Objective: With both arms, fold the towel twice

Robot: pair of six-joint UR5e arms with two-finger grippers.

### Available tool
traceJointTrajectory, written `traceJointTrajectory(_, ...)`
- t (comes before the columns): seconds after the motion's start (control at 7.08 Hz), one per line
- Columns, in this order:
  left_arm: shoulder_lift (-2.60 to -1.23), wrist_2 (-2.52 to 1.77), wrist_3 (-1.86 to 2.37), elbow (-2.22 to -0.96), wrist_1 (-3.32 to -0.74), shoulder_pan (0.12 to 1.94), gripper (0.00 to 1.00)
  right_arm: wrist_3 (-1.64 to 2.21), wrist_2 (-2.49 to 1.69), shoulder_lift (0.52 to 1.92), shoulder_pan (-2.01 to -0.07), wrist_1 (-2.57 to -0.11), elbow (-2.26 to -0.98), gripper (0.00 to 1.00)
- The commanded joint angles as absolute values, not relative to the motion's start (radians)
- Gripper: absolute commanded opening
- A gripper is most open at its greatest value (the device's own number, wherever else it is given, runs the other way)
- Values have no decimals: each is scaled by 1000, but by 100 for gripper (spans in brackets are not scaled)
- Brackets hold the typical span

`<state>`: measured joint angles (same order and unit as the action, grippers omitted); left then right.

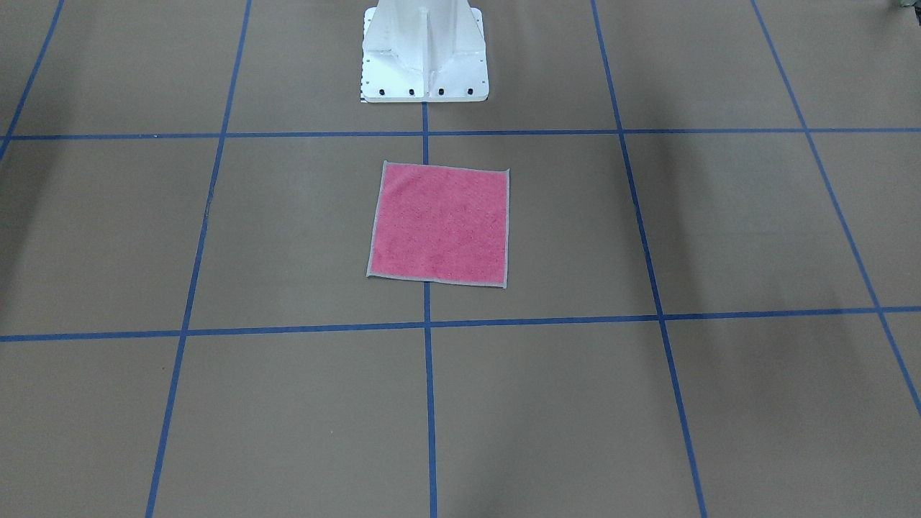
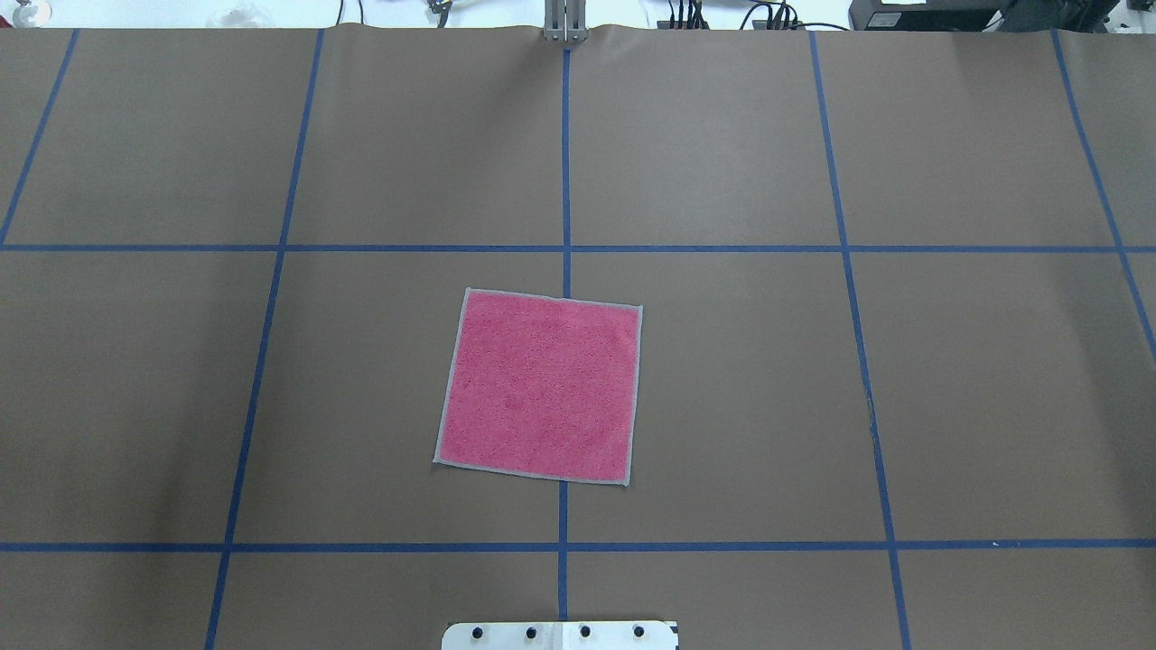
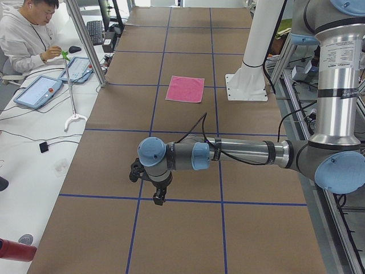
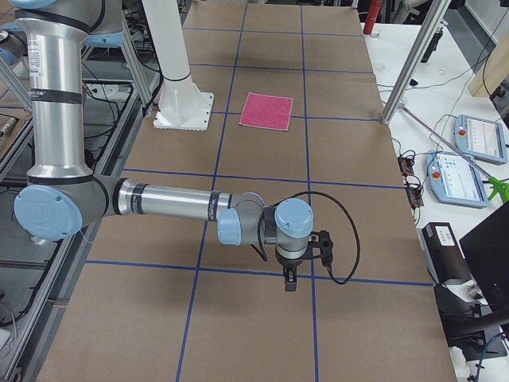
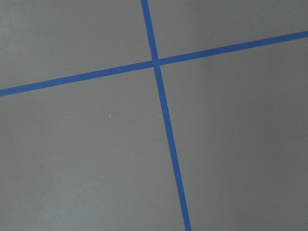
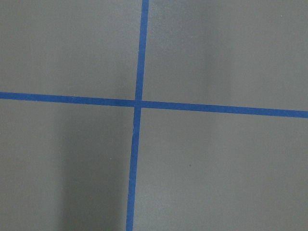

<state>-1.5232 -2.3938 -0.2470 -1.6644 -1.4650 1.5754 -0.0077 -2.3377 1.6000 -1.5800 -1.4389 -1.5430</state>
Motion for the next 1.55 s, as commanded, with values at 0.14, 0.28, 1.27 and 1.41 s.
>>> traceJointTrajectory(0.14,-1529,-2393,-244,-1667,-1465,1575,100,-6,-2336,1600,-1580,-1404,-1537,99)
traceJointTrajectory(0.28,-1531,-2393,-245,-1666,-1465,1575,100,-6,-2338,1611,-1580,-1352,-1529,99)
traceJointTrajectory(1.27,-1715,-2405,-72,-1620,-1807,1563,100,298,-2399,1595,-1508,-1313,-1747,99)
traceJointTrajectory(1.41,-1715,-2404,75,-1618,-1894,1521,100,422,-2396,1579,-1471,-1313,-1799,99)
